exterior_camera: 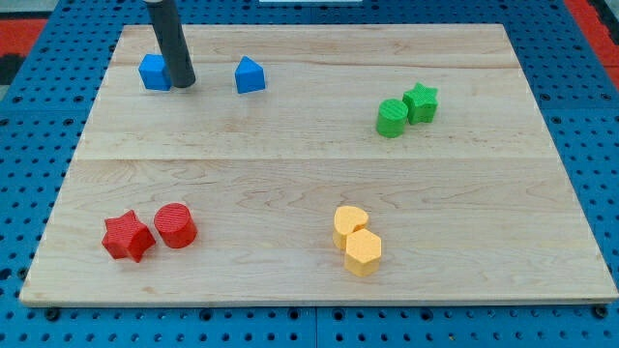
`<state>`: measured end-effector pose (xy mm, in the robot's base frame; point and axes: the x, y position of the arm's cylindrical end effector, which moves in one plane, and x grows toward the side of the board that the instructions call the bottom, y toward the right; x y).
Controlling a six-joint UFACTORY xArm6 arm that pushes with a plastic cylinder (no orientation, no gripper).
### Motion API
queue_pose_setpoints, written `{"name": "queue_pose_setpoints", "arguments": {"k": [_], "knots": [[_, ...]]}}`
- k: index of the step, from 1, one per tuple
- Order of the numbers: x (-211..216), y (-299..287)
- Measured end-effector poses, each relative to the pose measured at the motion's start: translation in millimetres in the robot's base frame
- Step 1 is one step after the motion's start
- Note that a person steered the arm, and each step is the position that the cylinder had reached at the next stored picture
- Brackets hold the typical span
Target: Move your arm closer to the green circle
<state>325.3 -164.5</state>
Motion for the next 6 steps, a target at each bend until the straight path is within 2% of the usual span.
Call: {"name": "queue_pose_setpoints", "arguments": {"k": [2, 3, 4, 5, 6], "knots": [[26, 75], [83, 134], [100, 206], [63, 209], [6, 220]]}}
